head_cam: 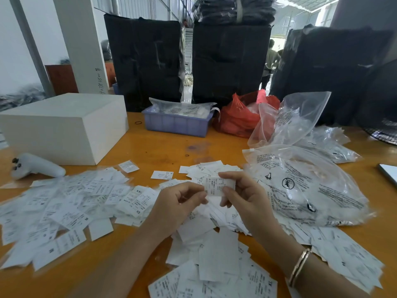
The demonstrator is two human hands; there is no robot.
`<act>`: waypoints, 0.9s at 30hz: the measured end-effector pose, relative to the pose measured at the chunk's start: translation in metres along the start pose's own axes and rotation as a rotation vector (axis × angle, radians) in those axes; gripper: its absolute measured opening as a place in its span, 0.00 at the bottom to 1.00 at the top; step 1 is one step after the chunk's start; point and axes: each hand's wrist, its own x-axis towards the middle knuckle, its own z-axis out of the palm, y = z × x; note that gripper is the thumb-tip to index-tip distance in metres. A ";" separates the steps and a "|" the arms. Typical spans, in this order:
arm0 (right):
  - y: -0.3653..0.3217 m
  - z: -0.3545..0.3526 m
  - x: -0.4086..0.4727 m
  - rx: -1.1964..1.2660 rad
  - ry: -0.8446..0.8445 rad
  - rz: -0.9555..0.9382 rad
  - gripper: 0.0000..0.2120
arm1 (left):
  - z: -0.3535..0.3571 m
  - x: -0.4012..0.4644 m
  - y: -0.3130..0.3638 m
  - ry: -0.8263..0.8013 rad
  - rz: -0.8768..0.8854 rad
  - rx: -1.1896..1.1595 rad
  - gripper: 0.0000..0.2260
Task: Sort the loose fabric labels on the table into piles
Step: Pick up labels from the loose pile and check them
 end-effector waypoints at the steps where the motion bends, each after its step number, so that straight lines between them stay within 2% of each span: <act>1: 0.000 0.001 -0.001 -0.017 -0.007 0.001 0.18 | 0.000 0.000 -0.001 0.002 -0.006 -0.008 0.03; 7: 0.000 0.004 -0.003 -0.079 -0.020 -0.006 0.18 | 0.000 0.000 0.001 0.006 -0.010 -0.033 0.06; 11: -0.001 -0.007 0.004 0.072 0.162 0.007 0.14 | -0.002 0.001 0.001 0.053 -0.019 -0.070 0.07; 14: -0.003 -0.013 0.007 0.131 0.222 -0.009 0.14 | -0.004 0.001 0.001 0.096 -0.019 -0.125 0.05; 17: -0.004 -0.010 0.006 0.072 0.190 -0.043 0.15 | -0.003 0.002 0.001 0.121 -0.015 -0.155 0.03; 20: -0.003 -0.005 0.004 -0.017 0.145 -0.068 0.15 | -0.003 0.003 0.000 0.146 -0.017 -0.140 0.05; 27: -0.007 0.002 -0.001 -0.156 0.129 -0.139 0.18 | -0.004 0.004 -0.003 0.196 -0.022 -0.107 0.05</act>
